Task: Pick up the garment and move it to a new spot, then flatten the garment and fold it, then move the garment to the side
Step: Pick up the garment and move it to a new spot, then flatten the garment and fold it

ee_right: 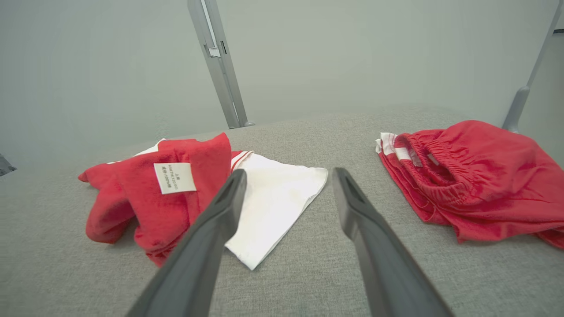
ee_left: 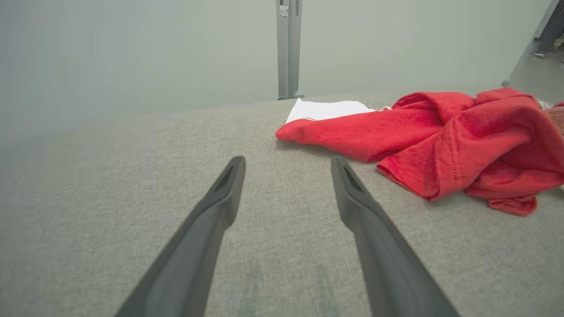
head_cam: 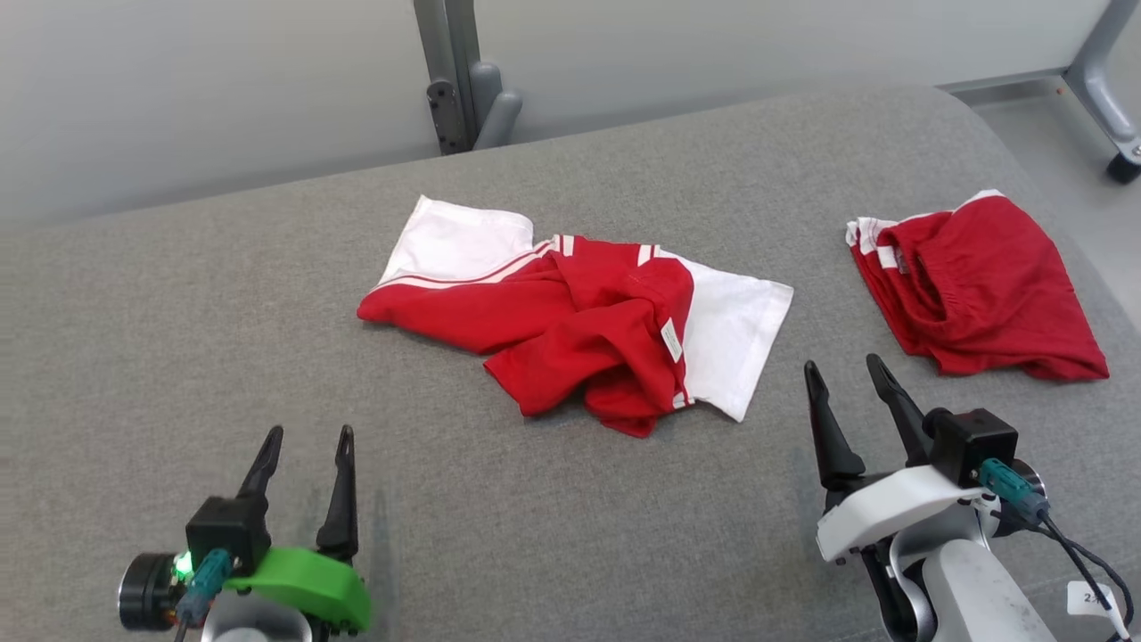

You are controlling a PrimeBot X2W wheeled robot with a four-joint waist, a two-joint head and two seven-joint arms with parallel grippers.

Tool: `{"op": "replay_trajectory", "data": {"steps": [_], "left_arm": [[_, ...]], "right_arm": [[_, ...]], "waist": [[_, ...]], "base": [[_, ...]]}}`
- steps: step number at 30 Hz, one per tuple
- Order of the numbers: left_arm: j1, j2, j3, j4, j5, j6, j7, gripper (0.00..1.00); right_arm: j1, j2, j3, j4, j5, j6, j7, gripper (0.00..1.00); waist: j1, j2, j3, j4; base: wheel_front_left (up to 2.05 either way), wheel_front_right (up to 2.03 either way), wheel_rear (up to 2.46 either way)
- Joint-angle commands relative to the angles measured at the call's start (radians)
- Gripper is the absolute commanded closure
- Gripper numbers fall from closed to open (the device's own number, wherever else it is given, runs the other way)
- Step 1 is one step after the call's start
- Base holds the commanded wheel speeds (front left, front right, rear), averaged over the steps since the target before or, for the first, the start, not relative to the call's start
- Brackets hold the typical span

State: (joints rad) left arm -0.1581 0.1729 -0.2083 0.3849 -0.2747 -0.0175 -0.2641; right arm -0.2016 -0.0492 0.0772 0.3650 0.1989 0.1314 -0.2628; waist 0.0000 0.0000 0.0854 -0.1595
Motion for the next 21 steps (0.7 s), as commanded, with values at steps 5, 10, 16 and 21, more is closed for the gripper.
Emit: {"op": "replay_trajectory", "data": {"steps": [5,10,16,21], "left_arm": [[0.125,-0.039,0.109,-0.062,0.043,0.019,0.0,0.0],[0.196,-0.079,0.195,-0.111,0.071,0.014,0.0,0.0],[0.234,-0.11,0.24,-0.125,0.104,-0.017,0.0,0.0],[0.213,-0.117,0.235,-0.115,0.116,-0.037,0.0,0.0]], "right_arm": [[0.048,-0.003,-0.012,0.004,-0.014,-0.001,-0.003,0.0],[0.077,-0.003,-0.018,0.02,-0.024,-0.001,-0.003,0.0],[0.088,-0.003,-0.012,0.039,-0.028,-0.001,-0.003,0.0],[0.054,-0.003,0.009,0.039,-0.027,-0.001,-0.003,0.0]], "waist": [[0.0,0.0,-0.073,0.052],[0.0,0.0,-0.087,0.059],[0.0,0.0,-0.088,0.073],[0.0,0.0,-0.073,0.105]], "base": [[0.0,0.0,0.0],[0.0,0.0,0.0],[0.0,0.0,0.0],[0.0,0.0,0.0]]}}
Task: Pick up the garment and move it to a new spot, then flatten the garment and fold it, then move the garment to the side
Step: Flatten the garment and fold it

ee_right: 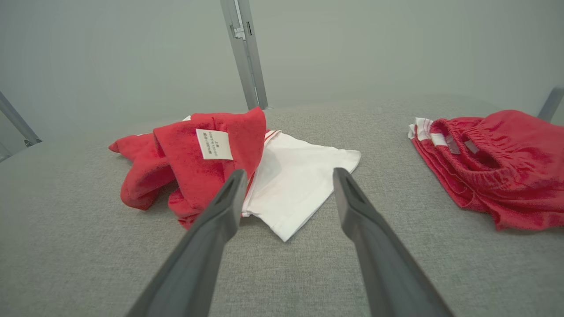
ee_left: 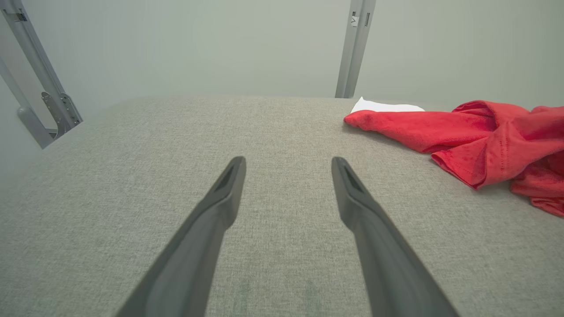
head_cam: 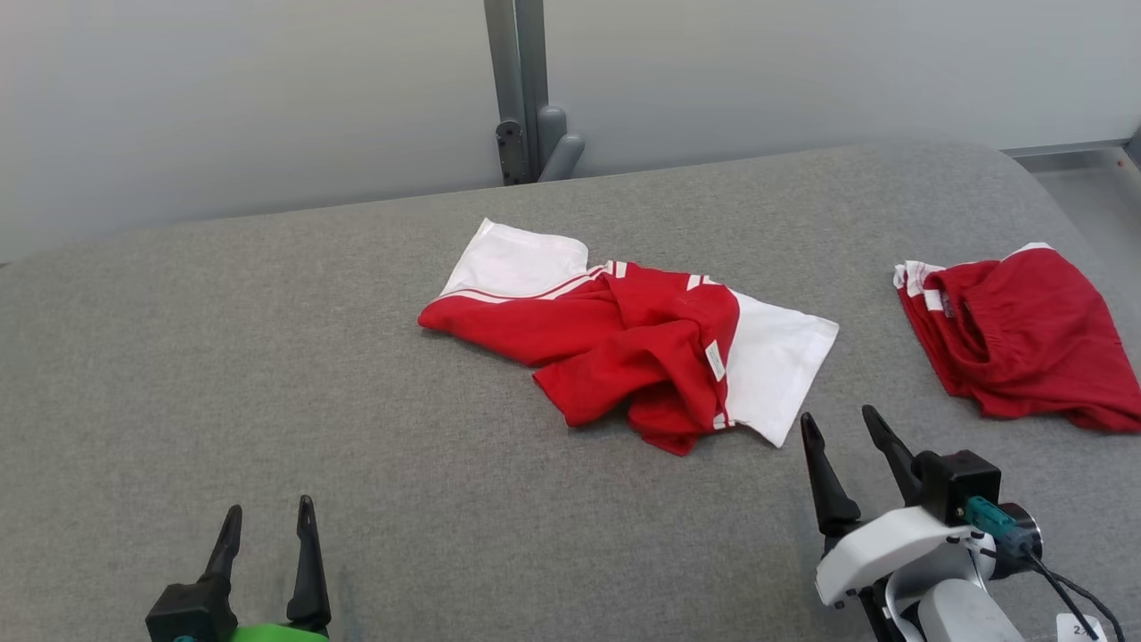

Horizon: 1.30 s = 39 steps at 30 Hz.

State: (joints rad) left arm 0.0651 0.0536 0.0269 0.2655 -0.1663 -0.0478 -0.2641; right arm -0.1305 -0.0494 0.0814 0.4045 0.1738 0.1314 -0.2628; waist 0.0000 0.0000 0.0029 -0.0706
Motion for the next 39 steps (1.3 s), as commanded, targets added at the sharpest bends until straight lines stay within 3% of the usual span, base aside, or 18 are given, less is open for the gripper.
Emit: {"op": "replay_trajectory", "data": {"steps": [1,10,17,39], "left_arm": [[-0.01,0.002,-0.001,0.004,0.007,-0.006,0.0,0.0],[-0.039,-0.002,-0.051,0.054,-0.013,-0.028,0.0,0.0],[-0.05,-0.002,-0.086,0.067,-0.039,-0.019,0.0,0.0],[-0.095,-0.002,-0.167,0.071,-0.064,-0.009,0.0,0.0]], "right_arm": [[-0.017,-0.003,0.005,0.0,-0.002,-0.001,-0.003,0.0],[-0.188,-0.025,0.049,0.085,-0.015,-0.001,-0.003,0.0],[-0.239,-0.032,0.03,0.187,-0.018,-0.001,-0.003,0.0],[-0.293,-0.033,-0.085,0.225,-0.038,-0.001,-0.003,0.0]], "waist": [[0.0,0.0,0.01,0.016],[0.0,0.0,0.064,0.131],[0.0,0.0,0.103,0.204],[0.0,0.0,0.154,0.238]], "base": [[0.0,0.0,0.0],[0.0,0.0,0.0],[0.0,0.0,0.0],[0.0,0.0,0.0]]}}
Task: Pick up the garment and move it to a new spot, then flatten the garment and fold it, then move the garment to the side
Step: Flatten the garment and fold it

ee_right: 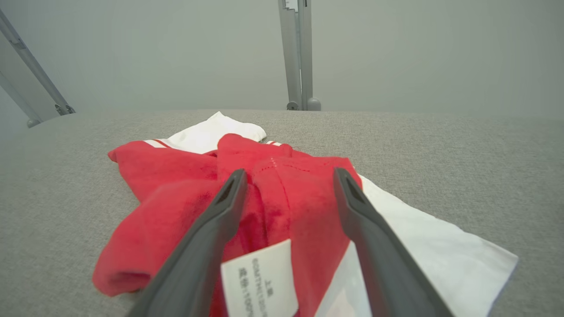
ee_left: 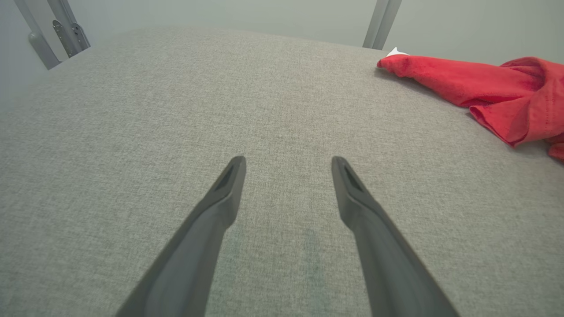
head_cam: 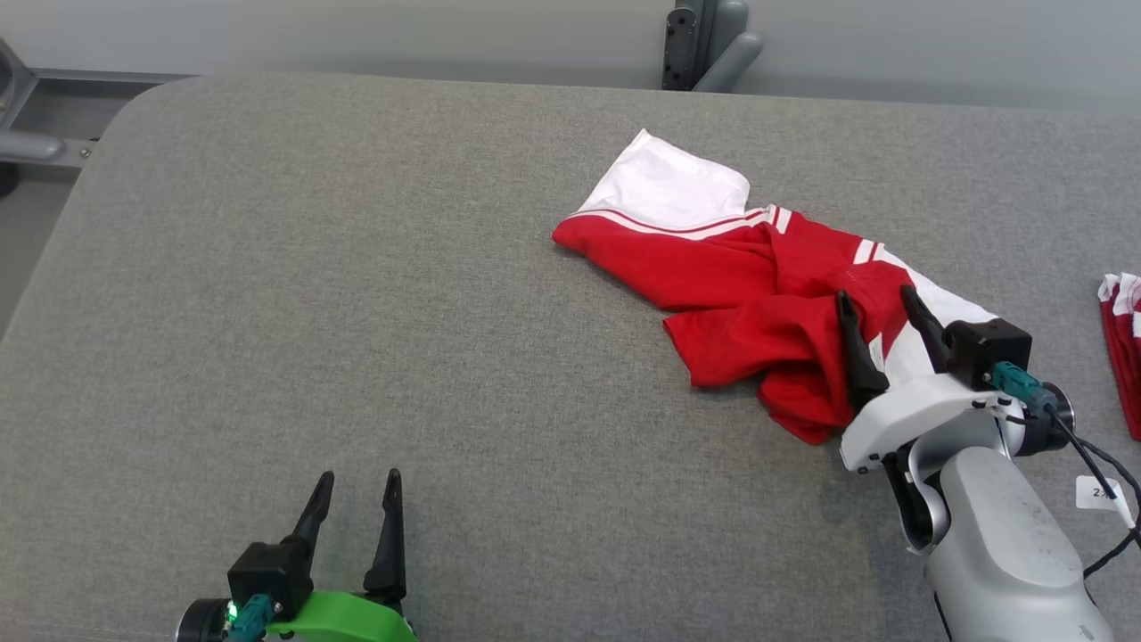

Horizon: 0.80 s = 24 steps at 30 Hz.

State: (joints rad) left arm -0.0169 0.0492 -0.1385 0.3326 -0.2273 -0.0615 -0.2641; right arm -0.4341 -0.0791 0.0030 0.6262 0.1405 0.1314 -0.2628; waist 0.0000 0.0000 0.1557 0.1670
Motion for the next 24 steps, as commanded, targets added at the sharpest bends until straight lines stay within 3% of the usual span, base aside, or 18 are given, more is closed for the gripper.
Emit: {"op": "replay_trajectory", "data": {"steps": [1,6,9,10,12,14,15,16,20,24], "left_arm": [[-0.013,0.003,-0.001,0.005,-0.004,0.005,0.0,0.0],[-0.015,0.003,0.003,0.009,-0.007,0.007,0.0,0.0],[-0.02,0.003,0.005,0.011,-0.016,0.006,0.0,0.0],[-0.021,0.003,0.004,0.012,-0.017,0.006,0.0,0.0],[-0.02,0.003,0.002,0.015,-0.027,0.008,0.0,0.0],[-0.021,0.003,0.0,0.02,-0.033,0.01,0.0,0.0],[-0.022,0.003,0.0,0.021,-0.035,0.008,0.0,0.0],[-0.022,0.003,0.0,0.024,-0.036,0.009,0.0,0.0],[-0.021,0.003,0.003,0.032,-0.041,0.008,0.0,0.0],[-0.016,0.003,0.007,0.034,-0.044,0.003,0.0,0.0]], "right_arm": [[0.014,-0.003,-0.008,0.005,-0.006,-0.001,-0.003,0.0],[0.015,-0.001,-0.016,0.011,-0.008,-0.001,-0.003,0.12],[0.008,0.001,-0.022,0.014,-0.011,-0.001,-0.003,0.37],[0.006,0.002,-0.023,0.016,-0.012,-0.001,-0.003,0.53],[0.004,0.003,-0.027,0.021,-0.013,-0.001,-0.003,0.64],[0.001,0.003,-0.03,0.033,-0.016,-0.001,-0.003,0.82],[-0.003,0.004,-0.031,0.037,-0.016,-0.001,-0.003,0.96],[-0.007,0.004,-0.033,0.04,-0.016,-0.001,-0.003,1.0],[-0.015,0.005,-0.038,0.019,-0.005,-0.001,-0.003,1.0],[-0.025,0.012,-0.016,-0.079,0.024,-0.001,-0.003,1.0]], "waist": [[0.0,0.0,0.002,0.0],[0.0,0.0,0.006,-0.002],[0.0,0.0,0.009,-0.004],[0.0,0.0,0.01,-0.004],[0.0,0.0,0.011,-0.005],[0.0,0.0,0.012,-0.005],[0.0,0.0,0.012,-0.005],[0.0,0.0,0.011,-0.005],[0.0,0.0,0.005,-0.005],[0.0,0.0,-0.01,-0.005]], "base": [[0.0,0.0,0.0],[0.0,0.0,0.0],[0.0,0.0,0.0],[0.0,0.0,0.0],[0.0,0.0,0.0],[0.0,0.0,0.0],[0.0,0.0,0.0],[0.0,0.0,0.0],[0.0,0.0,0.0],[0.0,0.0,0.0]]}}
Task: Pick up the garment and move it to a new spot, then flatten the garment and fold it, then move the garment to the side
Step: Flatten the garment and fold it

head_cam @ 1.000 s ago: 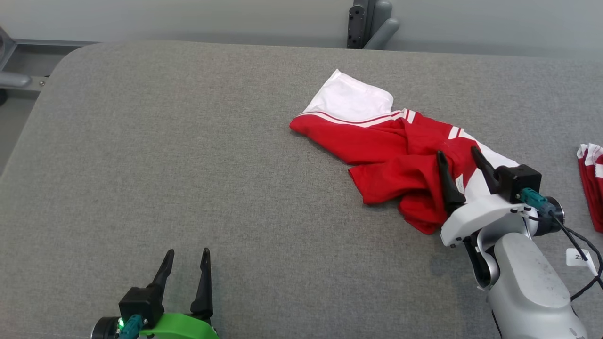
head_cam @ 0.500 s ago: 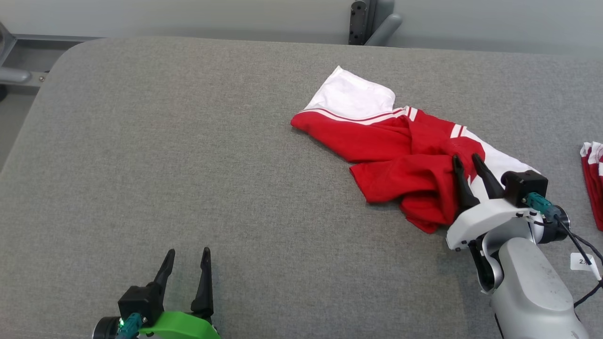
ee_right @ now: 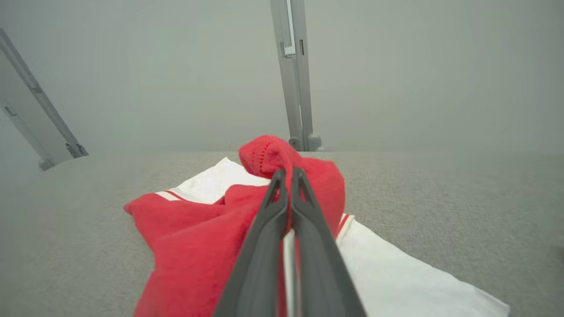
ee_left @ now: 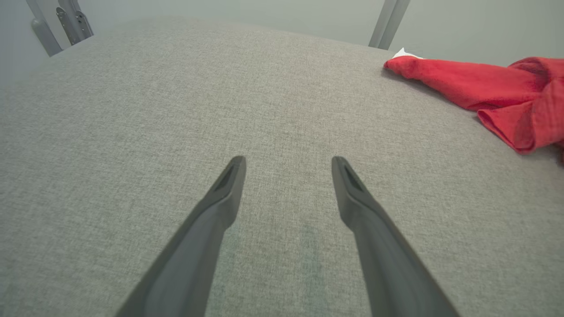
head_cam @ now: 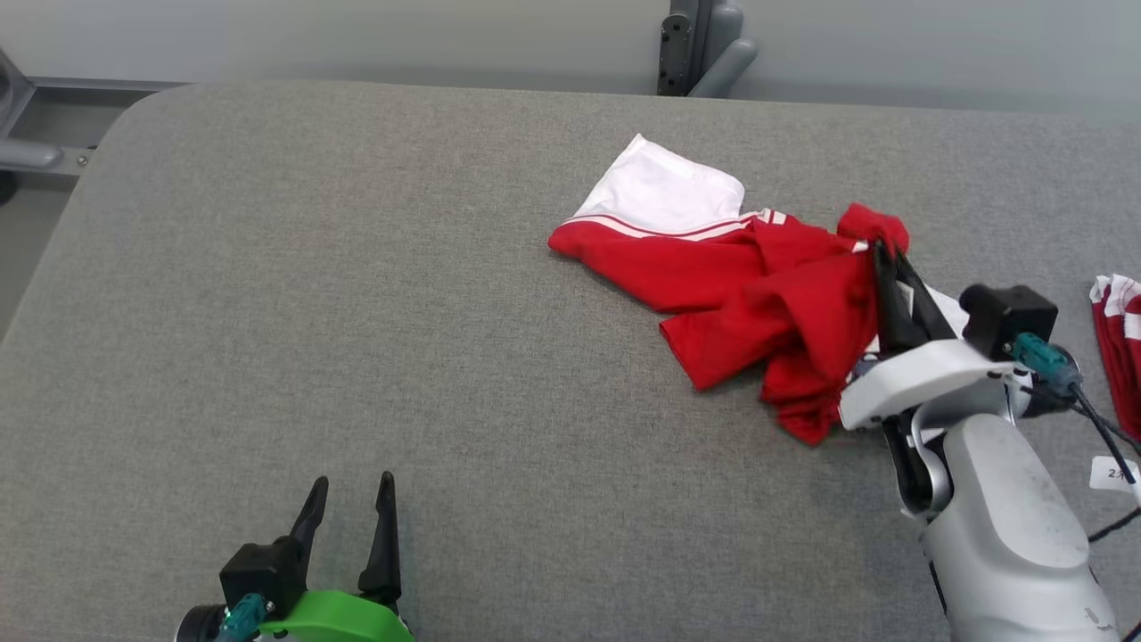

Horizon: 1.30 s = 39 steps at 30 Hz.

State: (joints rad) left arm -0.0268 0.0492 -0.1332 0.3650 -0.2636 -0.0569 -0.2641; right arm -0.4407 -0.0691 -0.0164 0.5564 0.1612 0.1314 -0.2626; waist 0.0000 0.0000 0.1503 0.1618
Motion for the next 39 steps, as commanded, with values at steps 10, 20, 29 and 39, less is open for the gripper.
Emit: {"op": "replay_trajectory", "data": {"steps": [10,20,29,39], "left_arm": [[0.007,0.003,-0.034,0.01,-0.022,-0.007,0.0,0.0],[-0.01,0.003,-0.126,0.032,-0.029,-0.013,0.0,0.0],[0.015,0.003,-0.148,0.044,-0.033,0.004,0.0,0.0],[0.003,0.003,-0.1,0.034,-0.008,0.01,0.0,0.0]], "right_arm": [[-0.107,0.015,0.3,-0.208,0.167,-0.001,-0.003,1.0],[-0.204,0.016,0.629,-0.131,0.305,-0.001,-0.003,1.0],[-0.19,0.014,0.888,0.084,0.472,-0.001,-0.003,0.0],[-0.115,0.008,0.685,0.119,0.357,-0.001,-0.003,0.0]], "waist": [[0.0,0.0,-0.064,0.069],[0.0,0.0,-0.08,0.296],[0.0,0.0,-0.075,0.367],[0.0,0.0,-0.101,0.198]], "base": [[0.0,0.0,0.0],[0.0,0.0,0.0],[0.0,0.0,0.0],[0.0,0.0,0.0]]}}
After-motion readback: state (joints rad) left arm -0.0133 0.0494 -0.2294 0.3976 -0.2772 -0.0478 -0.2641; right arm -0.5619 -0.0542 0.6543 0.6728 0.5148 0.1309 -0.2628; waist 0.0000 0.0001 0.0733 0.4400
